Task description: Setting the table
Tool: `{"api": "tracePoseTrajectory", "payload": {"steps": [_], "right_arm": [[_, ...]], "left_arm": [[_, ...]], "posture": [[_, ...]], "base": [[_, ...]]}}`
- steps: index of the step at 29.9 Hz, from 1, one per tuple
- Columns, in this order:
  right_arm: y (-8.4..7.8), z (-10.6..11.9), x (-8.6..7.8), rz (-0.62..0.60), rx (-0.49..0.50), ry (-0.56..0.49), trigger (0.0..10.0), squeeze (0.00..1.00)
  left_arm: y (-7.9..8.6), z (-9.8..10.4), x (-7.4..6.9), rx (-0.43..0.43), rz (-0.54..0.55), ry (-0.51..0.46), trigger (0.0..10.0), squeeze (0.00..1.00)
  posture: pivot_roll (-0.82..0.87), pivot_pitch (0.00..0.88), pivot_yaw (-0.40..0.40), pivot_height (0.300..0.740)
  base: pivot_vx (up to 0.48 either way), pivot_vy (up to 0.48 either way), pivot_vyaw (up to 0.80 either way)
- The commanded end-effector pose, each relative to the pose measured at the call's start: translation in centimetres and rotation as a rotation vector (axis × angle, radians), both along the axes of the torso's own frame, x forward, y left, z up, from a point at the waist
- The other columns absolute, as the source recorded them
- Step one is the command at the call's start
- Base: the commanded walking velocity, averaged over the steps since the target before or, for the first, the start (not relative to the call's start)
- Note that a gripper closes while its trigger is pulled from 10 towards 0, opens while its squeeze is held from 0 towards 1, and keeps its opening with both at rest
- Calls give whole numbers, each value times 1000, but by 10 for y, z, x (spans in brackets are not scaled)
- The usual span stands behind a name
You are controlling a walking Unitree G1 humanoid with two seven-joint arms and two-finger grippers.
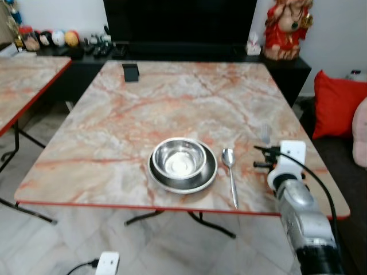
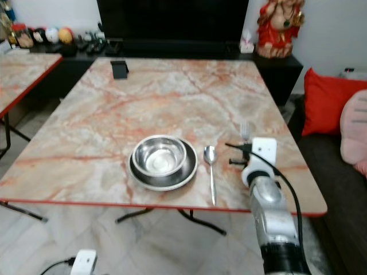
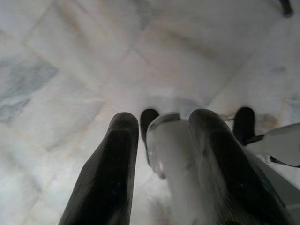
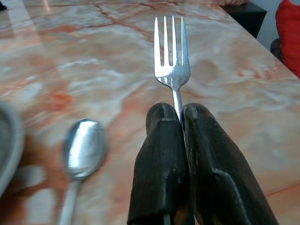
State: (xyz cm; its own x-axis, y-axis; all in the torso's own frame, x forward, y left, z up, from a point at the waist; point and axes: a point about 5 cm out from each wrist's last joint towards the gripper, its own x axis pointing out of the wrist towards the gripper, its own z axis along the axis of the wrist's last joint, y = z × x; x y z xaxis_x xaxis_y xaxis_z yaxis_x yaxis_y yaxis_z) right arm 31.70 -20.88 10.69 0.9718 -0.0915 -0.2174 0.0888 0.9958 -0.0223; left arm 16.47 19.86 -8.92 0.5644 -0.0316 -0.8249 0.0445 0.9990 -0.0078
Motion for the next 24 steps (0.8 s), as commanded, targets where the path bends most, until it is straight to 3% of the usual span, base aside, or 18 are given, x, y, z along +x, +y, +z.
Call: {"api": "tracePoseTrajectory", "payload": {"steps": [1, 24], "right_arm": [[8, 2, 3, 32, 10, 6, 10000, 0], [-9, -11, 12, 76, -20, 164, 10000, 0]], "left_arm": [[7, -1, -4, 16, 7, 19, 10000, 0], [6, -1, -4, 0, 2, 23, 10000, 0]], "posture": [[-15, 0, -6, 736], [-13, 0, -2, 736]], "base": [[0, 0, 0], [0, 0, 0]]}}
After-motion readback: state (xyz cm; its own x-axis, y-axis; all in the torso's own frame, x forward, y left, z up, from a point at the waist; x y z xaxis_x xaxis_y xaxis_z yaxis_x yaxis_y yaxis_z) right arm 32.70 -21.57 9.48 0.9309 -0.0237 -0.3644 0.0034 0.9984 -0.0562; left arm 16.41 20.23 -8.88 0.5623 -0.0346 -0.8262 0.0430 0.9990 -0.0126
